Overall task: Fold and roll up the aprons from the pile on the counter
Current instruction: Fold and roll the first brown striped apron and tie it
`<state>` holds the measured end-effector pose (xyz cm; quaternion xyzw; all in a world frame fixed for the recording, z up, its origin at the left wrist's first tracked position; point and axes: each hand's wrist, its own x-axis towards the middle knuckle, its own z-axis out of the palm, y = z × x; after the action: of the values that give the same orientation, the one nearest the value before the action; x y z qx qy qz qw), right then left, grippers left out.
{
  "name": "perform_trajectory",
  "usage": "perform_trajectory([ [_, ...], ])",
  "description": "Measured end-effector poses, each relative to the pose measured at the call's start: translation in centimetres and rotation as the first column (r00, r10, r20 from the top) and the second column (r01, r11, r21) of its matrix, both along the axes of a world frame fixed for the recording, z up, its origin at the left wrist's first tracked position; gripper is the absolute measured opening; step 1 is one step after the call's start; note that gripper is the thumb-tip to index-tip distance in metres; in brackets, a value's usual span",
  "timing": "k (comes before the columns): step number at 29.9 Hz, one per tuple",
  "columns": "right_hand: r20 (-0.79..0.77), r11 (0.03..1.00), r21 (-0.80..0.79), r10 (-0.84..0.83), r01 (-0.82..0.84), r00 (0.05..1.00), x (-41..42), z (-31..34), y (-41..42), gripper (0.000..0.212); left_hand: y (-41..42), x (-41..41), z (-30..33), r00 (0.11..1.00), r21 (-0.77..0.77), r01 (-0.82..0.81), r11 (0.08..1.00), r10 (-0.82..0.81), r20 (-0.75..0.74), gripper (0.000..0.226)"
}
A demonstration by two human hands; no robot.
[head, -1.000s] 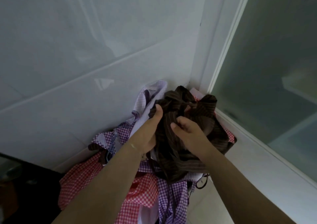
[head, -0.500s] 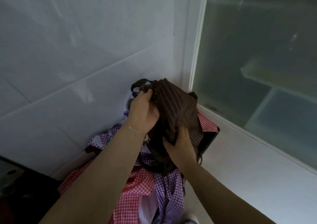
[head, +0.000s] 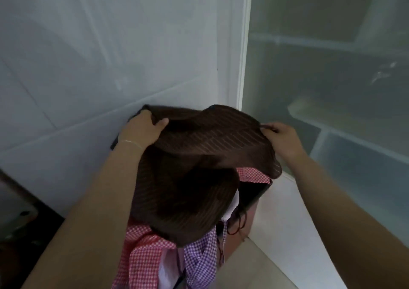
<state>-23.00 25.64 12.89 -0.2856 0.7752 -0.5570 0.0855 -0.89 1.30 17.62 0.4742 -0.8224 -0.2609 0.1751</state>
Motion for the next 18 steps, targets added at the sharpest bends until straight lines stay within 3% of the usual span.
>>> perform_trajectory([
  [1, -0.019, 0.995, 0.011, 0.094, -0.094, 0.995, 0.3, 1.4, 0.1, 0.013, 1.8, -0.4, -0.1, 0.993, -0.17, 0.058, 0.984, -0.039, 0.114, 0.094],
  [3, -0.041, 0.956, 0.048, 0.291, -0.289, 0.956, 1.2, 3.8, 0.1, 0.013, 6.7, -2.5, 0.2, 0.952, -0.335, 0.304, 0.892, -0.293, 0.084, 0.092],
  [5, -0.079, 0.91, 0.088, 0.412, -0.406, 0.908, 2.1, 5.6, -0.1, 0.01, 11.5, -5.0, 0.7, 0.836, -0.283, 0.536, 0.795, -0.546, 0.049, 0.096],
  [6, -0.099, 0.894, 0.096, 0.446, -0.437, 0.89, 2.4, 6.4, 0.1, 0.008, 13.0, -6.1, 0.7, 0.808, -0.227, 0.575, 0.786, -0.589, 0.009, 0.084],
  [8, -0.102, 0.865, 0.143, 0.497, -0.481, 0.862, 2.3, 7.8, 1.1, 0.016, 14.5, -7.5, 1.0, 0.827, -0.204, 0.536, 0.819, -0.558, -0.066, 0.038],
  [9, -0.088, 0.831, 0.248, 0.531, -0.498, 0.843, 1.9, 8.3, 1.7, 0.024, 14.7, -7.6, 1.3, 0.842, -0.21, 0.5, 0.84, -0.529, -0.108, 0.019],
  [11, -0.073, 0.679, 0.564, 0.608, -0.47, 0.791, 0.8, 8.6, 3.2, 0.034, 15.1, -7.1, 2.1, 0.841, -0.14, 0.466, 0.873, -0.487, -0.236, 0.012],
  [13, -0.01, 0.59, 0.672, 0.611, -0.447, 0.791, -0.6, 7.8, 3.8, 0.024, 14.7, -6.3, 3.3, 0.824, 0.018, 0.472, 0.882, -0.434, -0.365, 0.016],
  [15, 0.093, 0.672, 0.505, 0.581, -0.541, 0.809, -1.9, 6.9, 5.5, 0.017, 16.1, -5.2, 4.6, 0.811, 0.165, 0.485, 0.859, -0.37, -0.454, 0.015],
  [18, 0.392, 0.847, -0.067, 0.509, -0.528, 0.766, -3.7, 5.7, 6.8, 0.028, 16.8, -4.0, 6.0, 0.801, 0.332, 0.495, 0.803, -0.273, -0.534, 0.019],
])
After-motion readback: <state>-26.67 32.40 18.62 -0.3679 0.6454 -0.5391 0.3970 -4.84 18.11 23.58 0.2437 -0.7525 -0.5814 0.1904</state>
